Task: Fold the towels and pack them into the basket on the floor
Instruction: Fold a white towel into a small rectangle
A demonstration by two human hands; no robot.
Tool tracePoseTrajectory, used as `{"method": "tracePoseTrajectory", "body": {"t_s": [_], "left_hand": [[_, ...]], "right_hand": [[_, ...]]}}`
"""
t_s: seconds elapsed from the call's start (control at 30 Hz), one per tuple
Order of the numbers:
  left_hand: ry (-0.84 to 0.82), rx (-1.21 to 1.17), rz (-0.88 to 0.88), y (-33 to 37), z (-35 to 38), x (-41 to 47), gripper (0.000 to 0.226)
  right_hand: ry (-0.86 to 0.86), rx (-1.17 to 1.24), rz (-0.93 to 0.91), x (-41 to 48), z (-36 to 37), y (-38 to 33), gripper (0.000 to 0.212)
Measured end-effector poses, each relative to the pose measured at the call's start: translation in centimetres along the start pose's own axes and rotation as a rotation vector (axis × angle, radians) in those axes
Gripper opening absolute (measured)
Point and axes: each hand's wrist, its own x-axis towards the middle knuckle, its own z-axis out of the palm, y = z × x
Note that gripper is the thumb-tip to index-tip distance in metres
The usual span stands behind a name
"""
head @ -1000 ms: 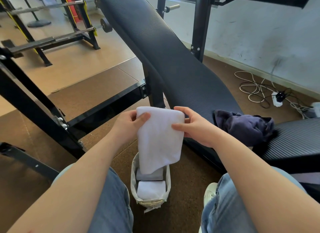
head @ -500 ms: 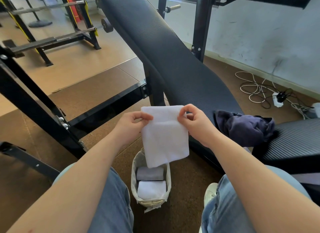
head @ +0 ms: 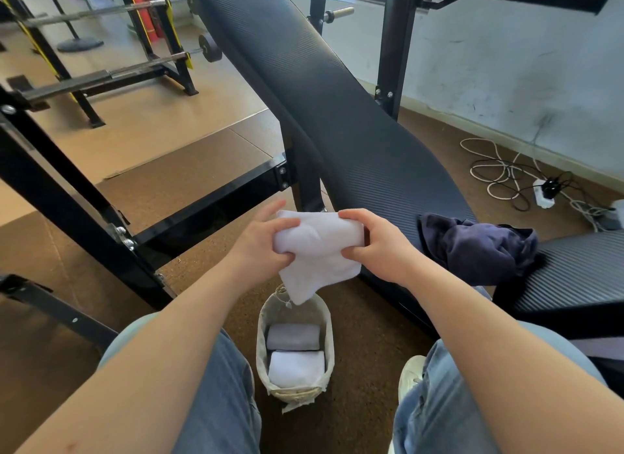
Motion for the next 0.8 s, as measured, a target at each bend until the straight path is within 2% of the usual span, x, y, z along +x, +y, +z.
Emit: {"method": "tracePoseTrajectory", "body": {"t_s": [0.2, 0.63, 0.8], "left_hand": [[0.061, -0.042, -0.002, 0.1, -0.2, -0.2, 0.054], [0.179, -0.009, 0.036, -0.3, 0.1, 0.2, 0.048], [0.149, -0.155, 0.019, -0.5, -0.4, 0.3, 0.045]], "right_hand": [[-0.005, -0.029, -0.039, -0.2, -0.1, 0.0, 0.063], [0.171, -0.099, -0.096, 0.0, 0.9, -0.3, 0.052], [0.081, -0.021, -0.004, 0.3, 0.3, -0.3, 0.045]]}}
